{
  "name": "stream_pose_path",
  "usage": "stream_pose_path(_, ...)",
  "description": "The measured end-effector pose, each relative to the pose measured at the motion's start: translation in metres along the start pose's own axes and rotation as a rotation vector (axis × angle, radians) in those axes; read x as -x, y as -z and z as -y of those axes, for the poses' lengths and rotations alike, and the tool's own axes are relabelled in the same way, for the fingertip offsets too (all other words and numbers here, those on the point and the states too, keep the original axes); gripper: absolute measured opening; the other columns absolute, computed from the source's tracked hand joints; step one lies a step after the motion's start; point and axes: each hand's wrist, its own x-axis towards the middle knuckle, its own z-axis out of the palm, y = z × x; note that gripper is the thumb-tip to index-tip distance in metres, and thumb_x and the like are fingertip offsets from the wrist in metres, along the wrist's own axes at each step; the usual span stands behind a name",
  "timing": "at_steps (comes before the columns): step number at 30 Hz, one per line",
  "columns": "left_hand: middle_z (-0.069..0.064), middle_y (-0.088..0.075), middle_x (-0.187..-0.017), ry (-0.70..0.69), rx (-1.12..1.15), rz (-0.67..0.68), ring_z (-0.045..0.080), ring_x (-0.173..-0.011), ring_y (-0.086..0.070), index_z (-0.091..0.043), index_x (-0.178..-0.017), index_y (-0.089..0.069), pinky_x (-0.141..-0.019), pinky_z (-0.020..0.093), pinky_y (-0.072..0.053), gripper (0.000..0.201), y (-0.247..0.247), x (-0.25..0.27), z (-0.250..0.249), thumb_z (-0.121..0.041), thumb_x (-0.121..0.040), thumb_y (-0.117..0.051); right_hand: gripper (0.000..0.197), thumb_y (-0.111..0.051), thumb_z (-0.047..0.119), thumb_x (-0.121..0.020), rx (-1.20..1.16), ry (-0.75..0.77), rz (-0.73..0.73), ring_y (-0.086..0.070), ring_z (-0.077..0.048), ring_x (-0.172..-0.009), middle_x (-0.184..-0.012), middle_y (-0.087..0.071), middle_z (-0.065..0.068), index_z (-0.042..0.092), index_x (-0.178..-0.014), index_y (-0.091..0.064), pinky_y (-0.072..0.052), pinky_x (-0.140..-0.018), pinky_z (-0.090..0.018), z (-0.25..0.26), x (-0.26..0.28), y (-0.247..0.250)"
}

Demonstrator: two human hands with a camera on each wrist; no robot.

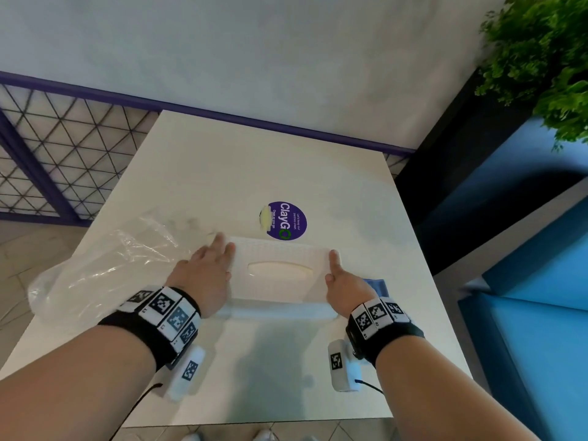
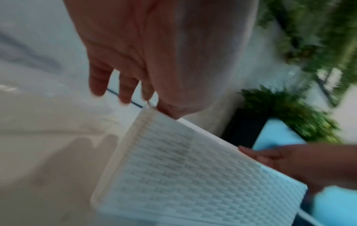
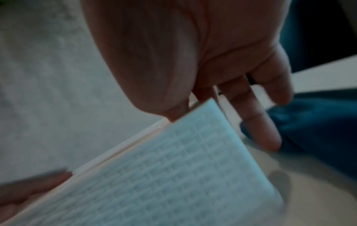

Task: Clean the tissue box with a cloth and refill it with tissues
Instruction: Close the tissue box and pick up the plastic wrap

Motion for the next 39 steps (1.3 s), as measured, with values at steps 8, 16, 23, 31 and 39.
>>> stream_pose_path(8, 0.011, 0.020, -0.158, -0.086, -0.239, 0.140, 0.025, -0.147, 0.006, -0.002, -0.149, 0.013, -0.120, 0.042, -0.004, 0.067, 0.021, -0.005, -0.011, -0.010, -0.092, -0.023, 0.064, -0.029, 0.021, -0.099, 0.098, -0.031, -0.007, -0.026, -0.024, -0.142, -0.161, 0.010, -0.006, 0.006, -0.151, 0.005, -0.004, -0.118, -0.057, 0.005, -0.020, 0.001)
stream_pose_path(16, 0.007, 0.020, -0.159, -0.077, -0.171, 0.093, 0.024, -0.147, 0.005, -0.006, -0.149, 0.013, -0.119, 0.044, -0.005, 0.064, 0.012, -0.001, -0.006, -0.013, -0.096, -0.022, 0.052, -0.038, 0.030, -0.098, -0.202, 0.090, -0.303, -0.016, -0.031, -0.144, -0.158, -0.012, -0.009, 0.021, -0.147, -0.026, -0.014, -0.119, -0.050, 0.017, -0.010, -0.014)
stream_pose_path(23, 0.006, 0.022, -0.158, -0.068, -0.065, 0.120, 0.024, -0.147, 0.006, -0.007, -0.150, 0.013, -0.120, 0.043, -0.005, 0.066, 0.015, 0.000, -0.007, -0.005, -0.094, -0.023, 0.047, -0.026, 0.050, -0.098, -0.312, 0.067, -0.278, 0.007, -0.018, -0.149, -0.162, 0.004, 0.000, 0.036, -0.139, -0.044, 0.002, -0.121, -0.045, 0.050, -0.006, -0.028)
stream_pose_path(31, 0.006, 0.025, -0.157, -0.093, -0.038, 0.134, 0.023, -0.148, 0.004, -0.006, -0.148, 0.017, -0.120, 0.041, -0.008, 0.063, 0.011, -0.002, -0.003, -0.012, -0.098, -0.020, 0.049, -0.023, 0.044, -0.092, -0.203, -0.050, -0.026, 0.030, -0.025, -0.143, -0.154, 0.035, 0.003, 0.036, -0.137, -0.043, 0.014, -0.112, -0.059, 0.071, -0.031, -0.011)
stream_pose_path(39, 0.006, 0.025, -0.157, -0.095, -0.029, 0.110, 0.023, -0.148, 0.002, -0.006, -0.149, 0.016, -0.120, 0.042, -0.009, 0.066, 0.005, -0.006, -0.002, -0.011, -0.096, -0.023, 0.040, -0.042, 0.054, -0.087, -0.357, -0.023, -0.059, 0.022, -0.022, -0.146, -0.160, 0.018, 0.005, 0.051, -0.126, -0.052, 0.015, -0.112, -0.058, 0.069, -0.022, -0.001)
